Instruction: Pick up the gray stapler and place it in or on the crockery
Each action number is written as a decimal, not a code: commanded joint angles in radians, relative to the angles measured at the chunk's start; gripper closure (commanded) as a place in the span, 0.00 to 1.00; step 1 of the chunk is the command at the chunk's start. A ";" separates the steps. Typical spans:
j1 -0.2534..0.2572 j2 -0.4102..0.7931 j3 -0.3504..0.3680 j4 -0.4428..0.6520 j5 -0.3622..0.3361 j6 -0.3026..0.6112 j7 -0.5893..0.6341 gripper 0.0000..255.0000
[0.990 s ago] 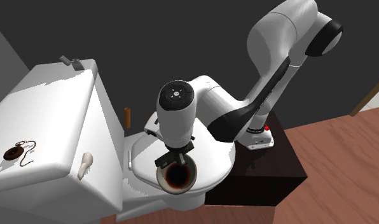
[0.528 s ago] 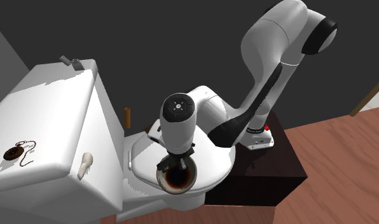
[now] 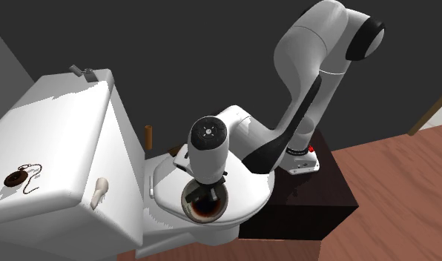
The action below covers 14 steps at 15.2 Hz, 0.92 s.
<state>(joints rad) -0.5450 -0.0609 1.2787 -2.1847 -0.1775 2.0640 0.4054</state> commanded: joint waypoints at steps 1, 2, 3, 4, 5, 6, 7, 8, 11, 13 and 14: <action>0.000 0.000 0.000 0.000 0.000 0.000 0.000 1.00; 0.000 0.000 0.000 0.000 0.000 0.000 0.000 1.00; 0.000 0.000 0.000 0.000 0.000 0.000 0.000 0.00; 0.000 0.000 0.000 0.000 0.000 0.000 0.000 0.00; 0.000 0.000 0.000 0.000 0.000 0.000 0.000 0.00; 0.000 0.000 0.000 0.000 0.000 0.000 0.000 0.00; 0.000 0.000 0.000 0.000 0.000 0.000 0.000 0.00; 0.000 0.000 0.000 0.000 0.000 0.000 0.000 0.00; 0.031 -0.086 -0.039 0.068 0.094 -0.090 -0.070 0.00; 0.040 -0.100 -0.049 0.089 0.108 -0.116 -0.080 0.00; 0.040 -0.100 -0.049 0.089 0.108 -0.116 -0.080 0.00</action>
<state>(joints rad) -0.5095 -0.1530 1.2357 -2.1017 -0.0777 1.9574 0.3314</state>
